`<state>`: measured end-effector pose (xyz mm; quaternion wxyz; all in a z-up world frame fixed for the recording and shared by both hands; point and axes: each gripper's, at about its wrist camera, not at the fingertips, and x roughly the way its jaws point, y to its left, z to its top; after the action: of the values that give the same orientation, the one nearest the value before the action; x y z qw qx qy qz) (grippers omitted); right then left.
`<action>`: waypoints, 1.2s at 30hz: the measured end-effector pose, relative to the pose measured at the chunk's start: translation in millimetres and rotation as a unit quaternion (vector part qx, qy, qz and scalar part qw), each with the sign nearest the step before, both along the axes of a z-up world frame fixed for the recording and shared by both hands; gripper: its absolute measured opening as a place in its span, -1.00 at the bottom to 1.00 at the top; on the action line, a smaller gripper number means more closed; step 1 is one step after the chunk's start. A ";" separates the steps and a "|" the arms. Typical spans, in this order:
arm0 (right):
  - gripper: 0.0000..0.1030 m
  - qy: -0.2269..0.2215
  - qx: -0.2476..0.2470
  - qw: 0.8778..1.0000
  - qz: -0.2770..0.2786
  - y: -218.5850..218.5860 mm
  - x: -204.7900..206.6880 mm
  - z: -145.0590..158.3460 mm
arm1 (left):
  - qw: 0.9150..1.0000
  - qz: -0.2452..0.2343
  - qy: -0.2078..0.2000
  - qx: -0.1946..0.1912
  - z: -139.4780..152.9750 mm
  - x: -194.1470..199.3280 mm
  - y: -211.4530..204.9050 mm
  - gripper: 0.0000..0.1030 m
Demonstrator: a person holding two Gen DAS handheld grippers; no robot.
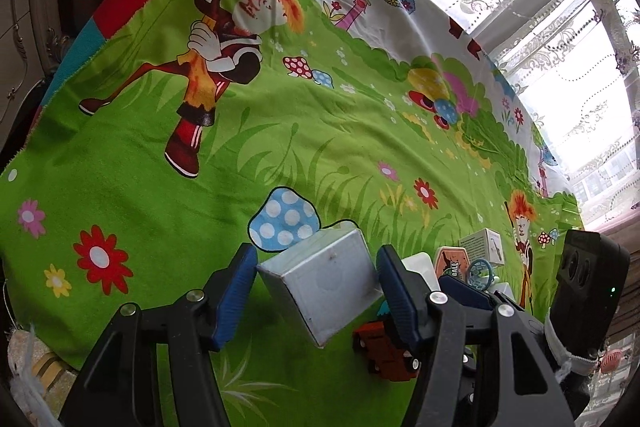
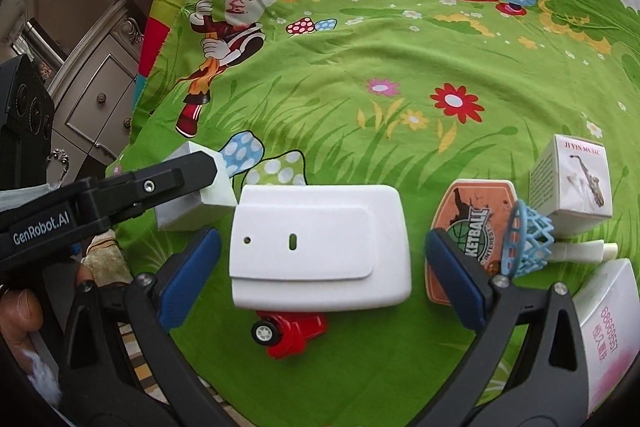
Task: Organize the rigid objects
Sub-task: 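Grasp the small white cube box with the left tool, then grasp the white plastic holder with the right tool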
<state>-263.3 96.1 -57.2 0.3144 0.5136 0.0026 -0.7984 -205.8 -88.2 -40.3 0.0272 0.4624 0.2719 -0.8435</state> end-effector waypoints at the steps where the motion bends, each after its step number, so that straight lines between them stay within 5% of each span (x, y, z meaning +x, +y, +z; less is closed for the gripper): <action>1: 0.86 -0.002 0.000 1.000 0.000 0.1 0.0 -0.7 | 1.000 0.001 0.002 -0.001 0.3 1.3 0.0 0.21; 3: 0.68 -0.006 0.000 1.000 0.002 -0.1 0.9 -3.2 | 1.000 0.003 0.005 -0.004 0.7 3.8 0.4 0.21; 19: 0.68 0.099 0.004 0.994 -0.040 23.2 49.8 45.7 | 0.998 0.005 0.057 -0.017 22.0 34.6 7.8 0.21; 36: 0.68 0.187 0.070 0.969 -0.146 81.9 120.0 87.4 | 0.995 -0.060 0.077 -0.018 43.2 65.4 68.2 0.21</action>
<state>-143.2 178.0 30.2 0.1512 0.3709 0.0422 -0.9153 -140.4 -20.0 2.9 -0.0360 0.4111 0.2296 -0.8815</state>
